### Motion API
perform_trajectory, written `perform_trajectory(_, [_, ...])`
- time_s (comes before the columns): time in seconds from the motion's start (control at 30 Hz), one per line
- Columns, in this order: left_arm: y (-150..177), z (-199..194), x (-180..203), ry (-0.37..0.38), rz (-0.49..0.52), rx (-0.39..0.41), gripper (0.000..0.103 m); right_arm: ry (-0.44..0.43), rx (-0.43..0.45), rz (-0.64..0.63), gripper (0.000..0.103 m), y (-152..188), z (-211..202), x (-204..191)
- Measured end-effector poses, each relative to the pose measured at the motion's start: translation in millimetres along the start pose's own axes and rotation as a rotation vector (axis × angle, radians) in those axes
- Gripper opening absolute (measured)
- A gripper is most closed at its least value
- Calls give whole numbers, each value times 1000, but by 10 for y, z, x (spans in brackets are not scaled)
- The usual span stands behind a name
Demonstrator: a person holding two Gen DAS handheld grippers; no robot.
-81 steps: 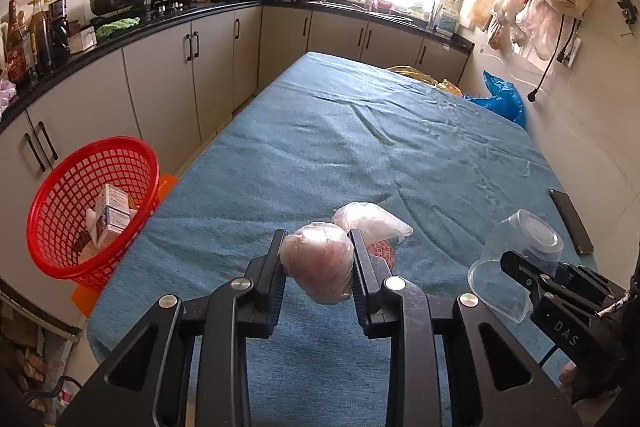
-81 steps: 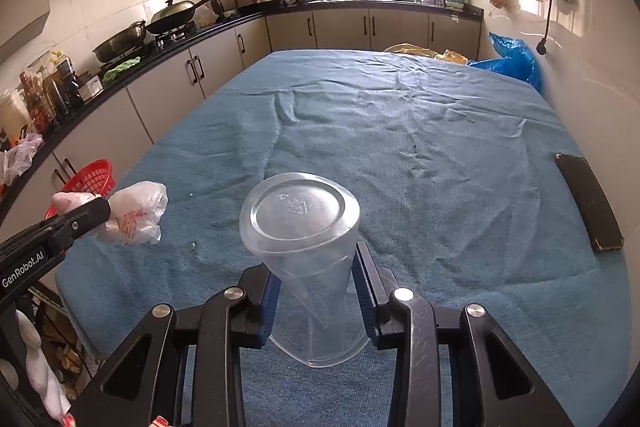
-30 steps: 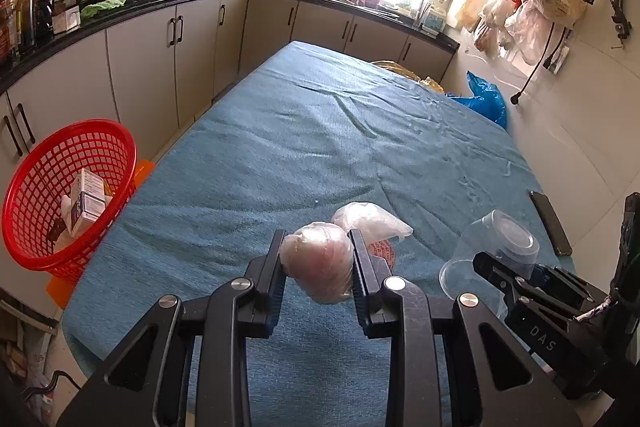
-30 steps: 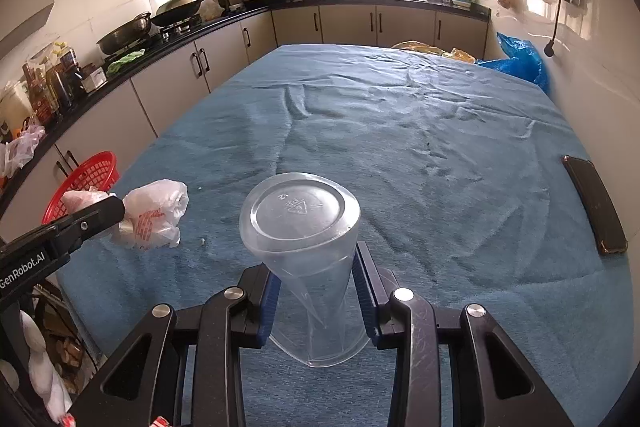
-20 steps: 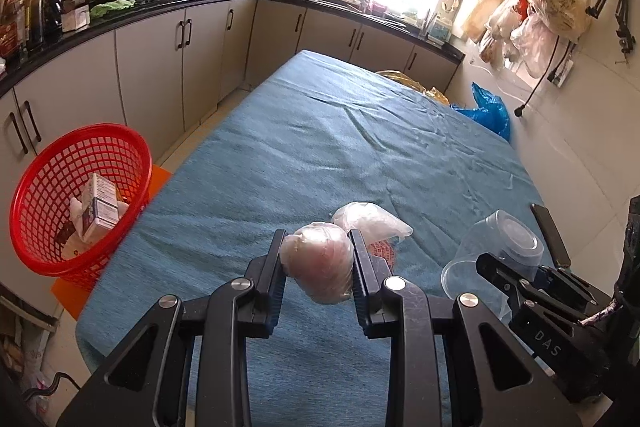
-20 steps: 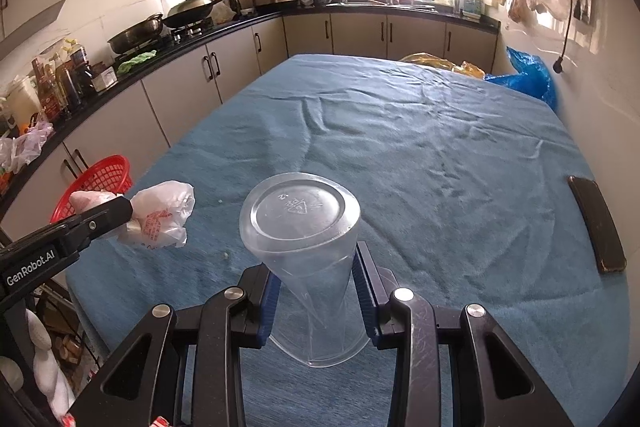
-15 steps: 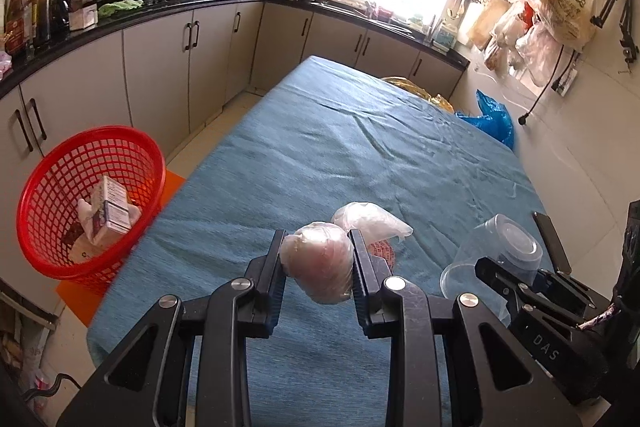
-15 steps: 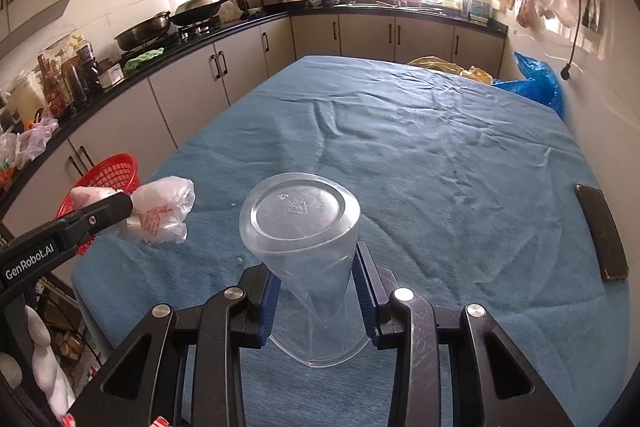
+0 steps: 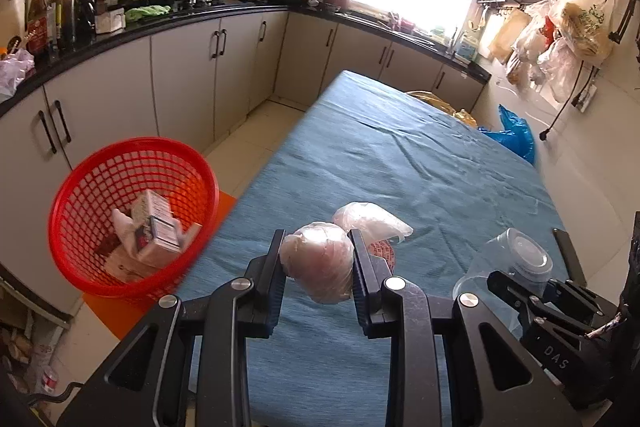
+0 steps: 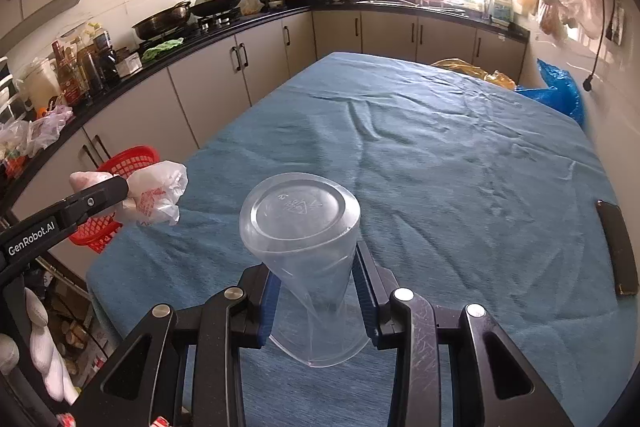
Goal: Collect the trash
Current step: 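Carry the cloth bundle and clear cup over to the red basket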
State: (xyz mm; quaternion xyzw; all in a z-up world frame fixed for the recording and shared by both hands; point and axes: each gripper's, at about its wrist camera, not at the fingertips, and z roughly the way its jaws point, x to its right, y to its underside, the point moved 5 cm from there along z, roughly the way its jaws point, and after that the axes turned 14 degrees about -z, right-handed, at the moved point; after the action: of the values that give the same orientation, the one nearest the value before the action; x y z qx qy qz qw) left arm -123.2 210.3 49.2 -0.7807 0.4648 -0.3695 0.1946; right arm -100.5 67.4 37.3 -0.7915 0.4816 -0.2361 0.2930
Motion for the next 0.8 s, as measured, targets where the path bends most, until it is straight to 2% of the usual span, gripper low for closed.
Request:
perform_trajectory(0.27, [-97, -39, -170, -38, 25, 17, 28, -46, -18, -19, 38, -46, 116, -175])
perform_trajectory(0.47, [-212, -166, -363, -23, 6, 29, 28, -78, -29, -42, 38, -114, 190, -310])
perform_trajectory(0.8, [-529, -490, -812, 2, -64, 103, 28, -137, -29, -103, 38, -300, 342, -659])
